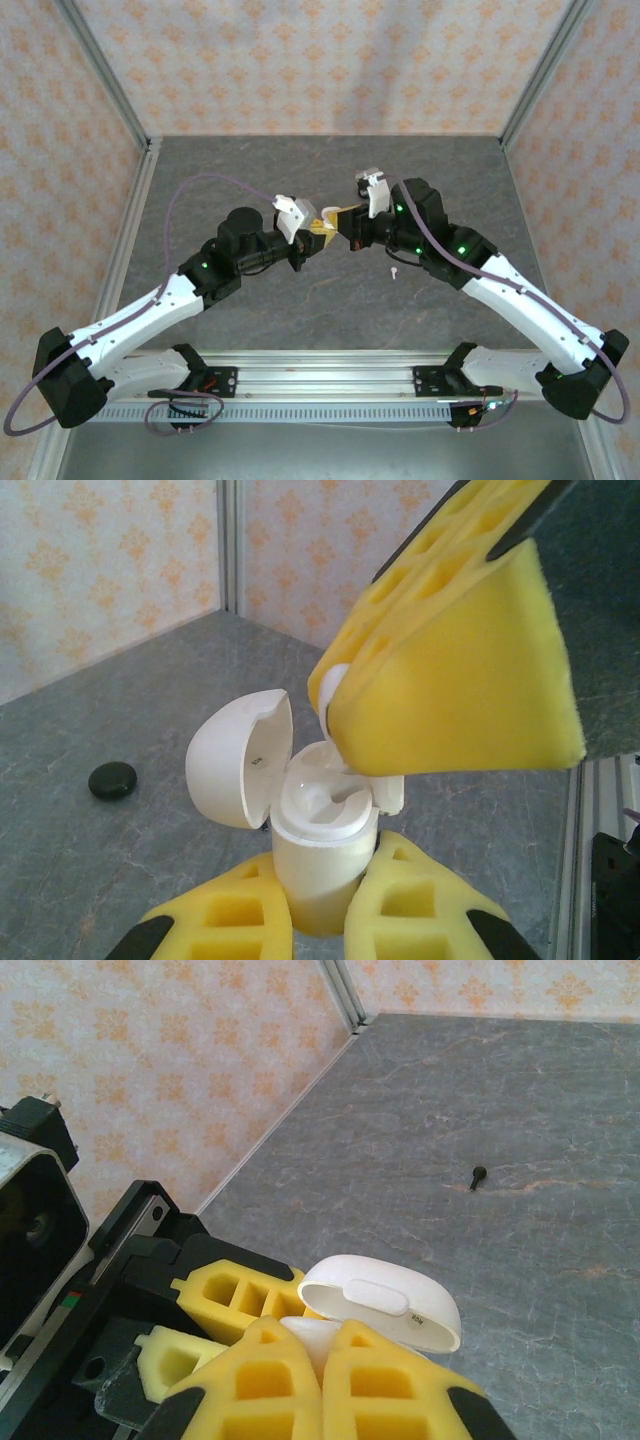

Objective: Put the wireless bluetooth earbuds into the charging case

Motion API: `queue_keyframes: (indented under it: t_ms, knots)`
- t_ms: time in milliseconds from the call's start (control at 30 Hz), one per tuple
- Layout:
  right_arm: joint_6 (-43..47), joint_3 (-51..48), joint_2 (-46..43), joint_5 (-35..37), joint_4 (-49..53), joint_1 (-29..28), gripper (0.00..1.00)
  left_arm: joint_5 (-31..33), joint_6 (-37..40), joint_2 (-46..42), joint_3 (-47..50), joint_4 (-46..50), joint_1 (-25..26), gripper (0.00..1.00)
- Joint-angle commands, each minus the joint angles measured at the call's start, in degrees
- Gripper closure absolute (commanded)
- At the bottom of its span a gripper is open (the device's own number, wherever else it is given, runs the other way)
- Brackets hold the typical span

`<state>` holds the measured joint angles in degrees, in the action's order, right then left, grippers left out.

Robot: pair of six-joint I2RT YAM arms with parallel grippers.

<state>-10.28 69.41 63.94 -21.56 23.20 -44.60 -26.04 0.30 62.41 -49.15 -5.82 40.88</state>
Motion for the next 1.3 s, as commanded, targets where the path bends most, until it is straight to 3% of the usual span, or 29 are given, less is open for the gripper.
queue_keyframes:
  t_ms: [0, 567, 1267]
  knots:
    - [0.0, 2.4, -0.1, 0.6, -2.5, -0.8, 0.99, -0.5, 1.0, -0.7, -1.5, -0.9, 0.9, 1.00]
    - [1.4, 2.9, -2.3, 4.1, -2.5, -0.8, 0.98, -0.5, 0.9, -1.2, -1.3, -1.5, 0.8, 1.00]
    - [5.4, -2.8, -2.2, 2.7, -4.3, -0.8, 0.97, -1.8, 0.4, -1.2, -2.3, -2.7, 0.9, 1.00]
